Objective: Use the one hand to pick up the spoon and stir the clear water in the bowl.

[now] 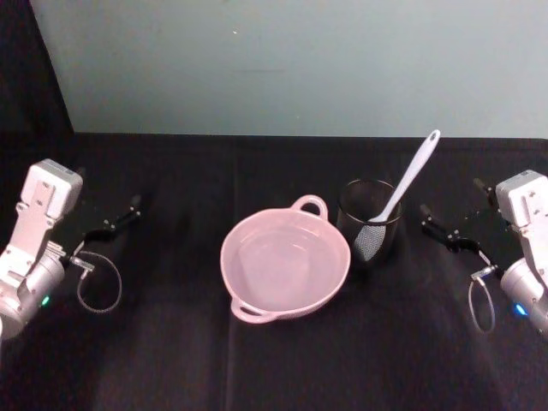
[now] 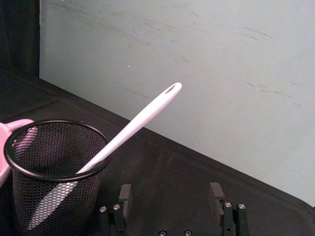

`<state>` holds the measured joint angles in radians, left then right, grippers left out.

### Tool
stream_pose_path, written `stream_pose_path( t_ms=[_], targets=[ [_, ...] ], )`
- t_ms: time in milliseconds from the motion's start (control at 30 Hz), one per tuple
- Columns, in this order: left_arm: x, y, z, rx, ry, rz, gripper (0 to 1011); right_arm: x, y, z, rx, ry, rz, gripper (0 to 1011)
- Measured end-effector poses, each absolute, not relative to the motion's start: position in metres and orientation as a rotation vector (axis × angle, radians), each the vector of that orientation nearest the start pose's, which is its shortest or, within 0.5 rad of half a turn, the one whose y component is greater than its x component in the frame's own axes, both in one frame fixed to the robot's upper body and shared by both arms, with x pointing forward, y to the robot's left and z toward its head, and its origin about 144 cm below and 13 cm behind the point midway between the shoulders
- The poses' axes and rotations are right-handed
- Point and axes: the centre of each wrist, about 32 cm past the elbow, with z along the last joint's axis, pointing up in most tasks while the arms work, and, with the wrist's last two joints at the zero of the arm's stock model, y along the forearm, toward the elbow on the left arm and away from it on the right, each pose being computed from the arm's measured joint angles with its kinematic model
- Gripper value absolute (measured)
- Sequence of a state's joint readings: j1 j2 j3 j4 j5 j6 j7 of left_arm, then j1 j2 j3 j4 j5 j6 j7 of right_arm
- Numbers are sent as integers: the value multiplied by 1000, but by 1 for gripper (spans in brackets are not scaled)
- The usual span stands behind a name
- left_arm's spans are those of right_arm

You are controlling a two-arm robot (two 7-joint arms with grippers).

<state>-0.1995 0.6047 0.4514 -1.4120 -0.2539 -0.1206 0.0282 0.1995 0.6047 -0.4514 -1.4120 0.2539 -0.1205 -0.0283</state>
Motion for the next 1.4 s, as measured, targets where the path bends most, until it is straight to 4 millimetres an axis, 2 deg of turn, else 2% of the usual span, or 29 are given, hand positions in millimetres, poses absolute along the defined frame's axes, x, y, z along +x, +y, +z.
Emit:
stream_pose_path(
  t_ms=[867, 1167, 1400],
  targets=[
    [489, 310, 1140, 304, -285, 1248, 1011, 489, -310, 1140, -304, -285, -1248, 1002],
    [489, 310, 1140, 304, -285, 1248, 1011, 468, -316, 1147, -249, -282, -1265, 1002],
    [489, 310, 1140, 304, -285, 1248, 1011, 453, -315, 1161, -102, -183, -1268, 1002]
  ],
)
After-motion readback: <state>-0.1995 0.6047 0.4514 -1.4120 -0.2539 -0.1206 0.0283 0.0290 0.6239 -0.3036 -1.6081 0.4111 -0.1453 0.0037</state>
